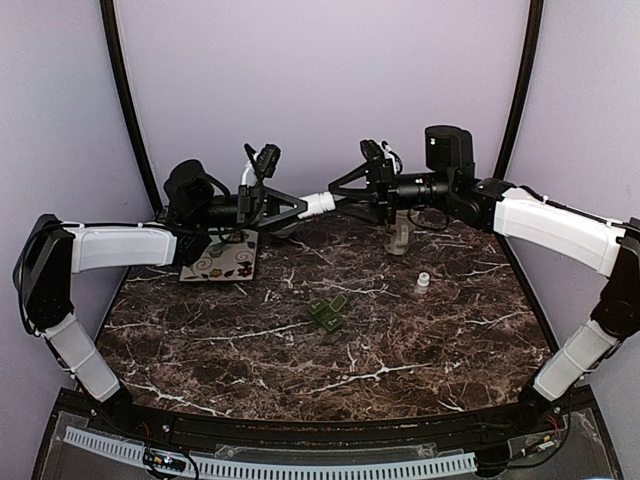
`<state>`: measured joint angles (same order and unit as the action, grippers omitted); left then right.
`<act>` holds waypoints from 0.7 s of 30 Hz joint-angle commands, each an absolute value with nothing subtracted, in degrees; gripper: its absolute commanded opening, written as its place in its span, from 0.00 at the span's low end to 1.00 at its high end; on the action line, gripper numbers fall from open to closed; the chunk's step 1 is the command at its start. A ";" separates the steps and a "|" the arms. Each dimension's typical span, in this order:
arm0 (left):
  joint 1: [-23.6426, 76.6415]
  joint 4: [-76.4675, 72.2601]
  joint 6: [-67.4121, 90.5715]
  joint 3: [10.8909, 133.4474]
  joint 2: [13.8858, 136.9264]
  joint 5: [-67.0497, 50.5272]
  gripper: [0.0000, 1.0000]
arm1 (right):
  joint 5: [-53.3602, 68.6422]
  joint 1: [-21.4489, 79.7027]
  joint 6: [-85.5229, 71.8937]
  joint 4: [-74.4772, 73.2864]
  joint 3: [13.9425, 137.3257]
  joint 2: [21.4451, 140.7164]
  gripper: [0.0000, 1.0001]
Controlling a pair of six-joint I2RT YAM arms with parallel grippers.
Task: Sort the pills into containers
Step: Unscrew the lid of the pill bottle.
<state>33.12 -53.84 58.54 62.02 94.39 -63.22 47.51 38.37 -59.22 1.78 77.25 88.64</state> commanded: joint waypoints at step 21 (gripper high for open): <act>33.21 -54.02 56.89 63.91 94.59 -63.84 0.00 | 49.06 40.69 -58.36 2.80 81.01 90.00 0.37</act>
<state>33.10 -53.10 57.60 62.81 94.96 -63.22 48.60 40.18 -59.55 1.87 78.81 89.56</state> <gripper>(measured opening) 0.302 0.418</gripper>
